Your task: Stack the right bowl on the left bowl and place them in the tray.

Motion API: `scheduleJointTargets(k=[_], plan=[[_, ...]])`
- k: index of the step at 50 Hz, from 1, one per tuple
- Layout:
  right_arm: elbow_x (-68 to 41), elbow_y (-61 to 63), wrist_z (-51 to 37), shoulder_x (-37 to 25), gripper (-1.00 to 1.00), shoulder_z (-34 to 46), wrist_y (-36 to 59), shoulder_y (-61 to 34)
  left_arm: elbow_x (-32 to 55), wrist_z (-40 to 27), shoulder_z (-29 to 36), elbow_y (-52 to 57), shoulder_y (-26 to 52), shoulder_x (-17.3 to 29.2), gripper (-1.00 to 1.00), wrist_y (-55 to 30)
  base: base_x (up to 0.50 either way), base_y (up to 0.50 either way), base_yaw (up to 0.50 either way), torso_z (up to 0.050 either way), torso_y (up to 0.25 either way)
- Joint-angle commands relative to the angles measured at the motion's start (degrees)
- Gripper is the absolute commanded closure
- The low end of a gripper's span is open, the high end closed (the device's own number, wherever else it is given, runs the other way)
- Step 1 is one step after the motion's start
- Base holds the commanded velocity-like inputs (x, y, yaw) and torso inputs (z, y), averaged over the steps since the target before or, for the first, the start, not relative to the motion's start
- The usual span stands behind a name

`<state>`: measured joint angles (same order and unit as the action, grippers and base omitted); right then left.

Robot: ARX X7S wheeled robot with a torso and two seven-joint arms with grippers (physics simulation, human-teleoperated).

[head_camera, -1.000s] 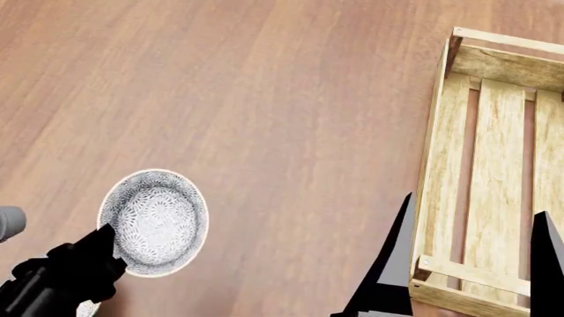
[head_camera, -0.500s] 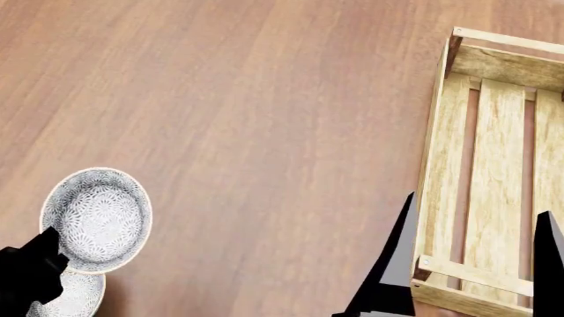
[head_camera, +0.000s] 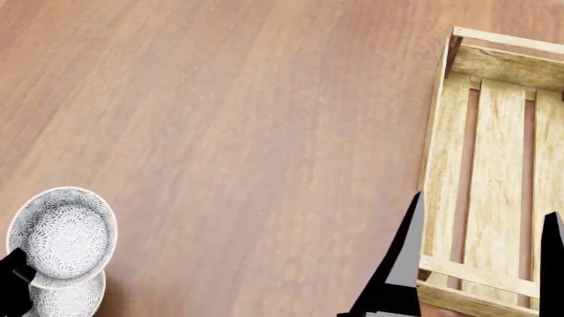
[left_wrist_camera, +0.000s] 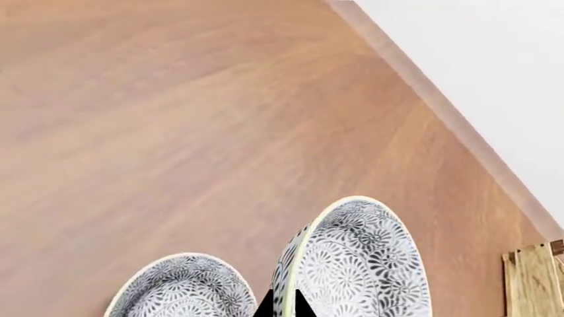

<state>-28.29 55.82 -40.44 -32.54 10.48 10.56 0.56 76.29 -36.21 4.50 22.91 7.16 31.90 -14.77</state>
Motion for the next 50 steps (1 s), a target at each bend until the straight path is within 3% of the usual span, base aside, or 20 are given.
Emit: scheduleJointTargets(k=[1, 50], plan=[[0.0, -0.5, -0.2, -0.1, -1.0, 0.1, -0.6, 0.2, 0.1, 1.0, -1.3, -1.1, -2.0, 0.0, 1.0, 1.5, 0.0, 0.0, 0.0, 0.0, 0.0], [0.1, -0.3, -1.4, -1.0, -1.0, 1.5, -0.7, -0.5, -1.9, 3.8, -1.8, -4.8, -6.1, -1.0, 1.0, 4.1, 0.0, 0.0, 0.0, 0.0, 0.0]])
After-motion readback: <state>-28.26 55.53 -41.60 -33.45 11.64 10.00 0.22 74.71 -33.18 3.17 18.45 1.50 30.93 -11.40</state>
